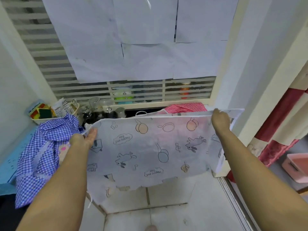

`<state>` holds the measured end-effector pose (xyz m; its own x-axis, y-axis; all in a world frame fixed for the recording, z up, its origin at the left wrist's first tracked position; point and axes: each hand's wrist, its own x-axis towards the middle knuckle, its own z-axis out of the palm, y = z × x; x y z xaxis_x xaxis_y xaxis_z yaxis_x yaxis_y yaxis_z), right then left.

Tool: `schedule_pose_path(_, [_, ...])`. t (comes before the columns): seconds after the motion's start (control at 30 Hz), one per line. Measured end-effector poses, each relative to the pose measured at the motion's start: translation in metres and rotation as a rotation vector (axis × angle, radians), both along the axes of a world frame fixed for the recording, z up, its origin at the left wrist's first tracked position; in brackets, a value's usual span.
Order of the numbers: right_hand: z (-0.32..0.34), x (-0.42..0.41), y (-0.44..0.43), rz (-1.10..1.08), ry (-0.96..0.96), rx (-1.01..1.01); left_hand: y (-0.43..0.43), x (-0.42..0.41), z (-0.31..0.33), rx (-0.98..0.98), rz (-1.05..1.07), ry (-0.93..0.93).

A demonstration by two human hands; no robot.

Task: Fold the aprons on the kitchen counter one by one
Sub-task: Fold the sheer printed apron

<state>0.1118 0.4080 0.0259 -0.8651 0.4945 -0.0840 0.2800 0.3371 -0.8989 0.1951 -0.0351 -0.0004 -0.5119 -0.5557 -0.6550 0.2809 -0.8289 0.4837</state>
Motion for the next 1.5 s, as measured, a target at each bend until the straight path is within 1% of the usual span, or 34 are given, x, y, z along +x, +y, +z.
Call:
schedule_pose_path(0.07, [-0.01,-0.037,-0.011,0.007,-0.033,0.05,-0.003,-0.034,-0.011,-0.023,-0.035,-0.058])
schedule_pose_path(0.13, [-0.018,-0.071,-0.021,0.032,-0.083,0.11,-0.013,-0.063,-0.027,0.0,-0.093,-0.118])
schedule_pose_path(0.23, [-0.025,-0.117,-0.038,0.045,-0.132,0.158,-0.033,-0.113,-0.05,-0.04,-0.159,-0.221])
schedule_pose_path(0.3, [-0.028,-0.141,-0.049,0.068,-0.138,0.21,-0.039,-0.14,-0.062,-0.101,-0.19,-0.274])
schedule_pose_path(0.4, [-0.038,-0.18,-0.063,0.129,-0.176,0.261,-0.046,-0.172,-0.084,-0.152,-0.348,-0.308])
schedule_pose_path(0.47, [-0.048,-0.198,-0.072,0.218,-0.218,0.234,-0.043,-0.187,-0.093,-0.202,-0.469,-0.313])
schedule_pose_path(0.53, [-0.065,-0.209,-0.079,0.397,-0.268,0.208,-0.029,-0.197,-0.1,-0.258,-0.534,-0.315])
schedule_pose_path(0.63, [-0.103,-0.216,-0.081,0.647,-0.456,0.272,-0.002,-0.2,-0.11,-0.306,-0.774,-0.227])
schedule_pose_path(0.67, [-0.116,-0.217,-0.08,0.696,-0.498,0.306,0.007,-0.202,-0.113,-0.351,-0.865,-0.246])
schedule_pose_path(0.7, [-0.13,-0.216,-0.079,0.73,-0.529,0.337,0.015,-0.202,-0.116,-0.444,-0.932,-0.303])
schedule_pose_path(0.73, [-0.142,-0.215,-0.077,0.743,-0.551,0.357,0.024,-0.202,-0.117,-0.578,-0.968,-0.411])
schedule_pose_path(0.8, [-0.159,-0.213,-0.072,0.752,-0.556,0.395,0.051,-0.198,-0.117,-0.888,-0.969,-0.553])
schedule_pose_path(0.83, [-0.164,-0.212,-0.069,0.753,-0.532,0.409,0.072,-0.193,-0.114,-1.033,-0.984,-0.55])
schedule_pose_path(0.87, [-0.167,-0.209,-0.069,0.75,-0.486,0.419,0.09,-0.187,-0.115,-1.117,-1.048,-0.527])
schedule_pose_path(0.9, [-0.167,-0.206,-0.068,0.74,-0.424,0.416,0.109,-0.179,-0.119,-1.22,-1.135,-0.504])
schedule_pose_path(0.93, [-0.163,-0.201,-0.064,0.716,-0.351,0.402,0.127,-0.171,-0.124,-1.294,-1.264,-0.537])
schedule_pose_path(1.0, [-0.152,-0.19,-0.055,0.641,-0.217,0.375,0.161,-0.151,-0.13,-1.495,-1.538,-0.703])
schedule_pose_path(1.03, [-0.146,-0.181,-0.045,0.605,-0.169,0.37,0.178,-0.139,-0.129,-1.586,-1.631,-0.771])
schedule_pose_path(1.07, [-0.141,-0.173,-0.036,0.576,-0.122,0.372,0.192,-0.128,-0.128,-1.653,-1.675,-0.803])
schedule_pose_path(1.17, [-0.132,-0.143,-0.001,0.52,-0.026,0.365,0.229,-0.095,-0.129,-1.74,-1.728,-0.743])
schedule_pose_path(1.27, [-0.13,-0.11,0.034,0.464,-0.022,0.364,0.255,-0.071,-0.132,-1.809,-1.833,-0.673])
schedule_pose_path(1.33, [-0.132,-0.092,0.048,0.44,-0.065,0.292,0.267,-0.063,-0.135,-1.875,-1.876,-0.664])
schedule_pose_path(1.4, [-0.133,-0.074,0.061,0.472,-0.128,0.249,0.283,-0.057,-0.142,-1.966,-1.889,-0.701])
schedule_pose_path(1.5, [-0.136,-0.052,0.069,0.643,-0.159,0.233,0.3,-0.046,-0.157,-2.065,-1.818,-0.789])
